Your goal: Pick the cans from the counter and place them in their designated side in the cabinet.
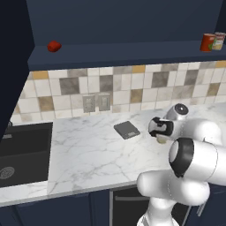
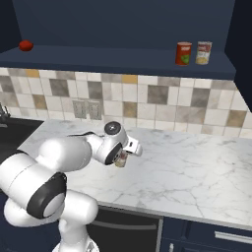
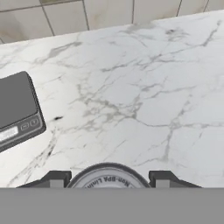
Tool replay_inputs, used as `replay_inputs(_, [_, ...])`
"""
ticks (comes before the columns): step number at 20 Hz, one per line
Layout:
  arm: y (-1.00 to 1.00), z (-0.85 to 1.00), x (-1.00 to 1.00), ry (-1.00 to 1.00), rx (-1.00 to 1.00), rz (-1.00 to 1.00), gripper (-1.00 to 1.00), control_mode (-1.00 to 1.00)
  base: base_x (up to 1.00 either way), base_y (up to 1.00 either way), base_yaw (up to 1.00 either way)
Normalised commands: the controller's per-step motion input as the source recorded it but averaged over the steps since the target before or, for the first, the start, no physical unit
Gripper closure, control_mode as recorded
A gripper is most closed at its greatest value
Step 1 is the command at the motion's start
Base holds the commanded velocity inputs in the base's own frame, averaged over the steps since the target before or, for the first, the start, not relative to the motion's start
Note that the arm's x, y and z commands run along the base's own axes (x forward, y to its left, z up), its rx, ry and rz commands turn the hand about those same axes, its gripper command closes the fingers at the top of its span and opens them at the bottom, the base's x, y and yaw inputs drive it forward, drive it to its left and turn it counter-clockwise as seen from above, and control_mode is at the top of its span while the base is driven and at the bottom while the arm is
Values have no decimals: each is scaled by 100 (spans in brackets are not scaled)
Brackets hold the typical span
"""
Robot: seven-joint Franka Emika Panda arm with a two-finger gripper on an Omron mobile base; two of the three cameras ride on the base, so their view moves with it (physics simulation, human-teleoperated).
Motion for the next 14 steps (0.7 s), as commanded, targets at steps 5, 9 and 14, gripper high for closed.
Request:
replay_inputs(5, [0,46,-1,-8,2,-1,100,-100,0,0,0])
replay_inputs(9, [0,48,-10,-12,1,0,100,-100,0,0,0])
replay_inputs(14, [0,43,-21,-13,0,0,100,-100,0,0,0])
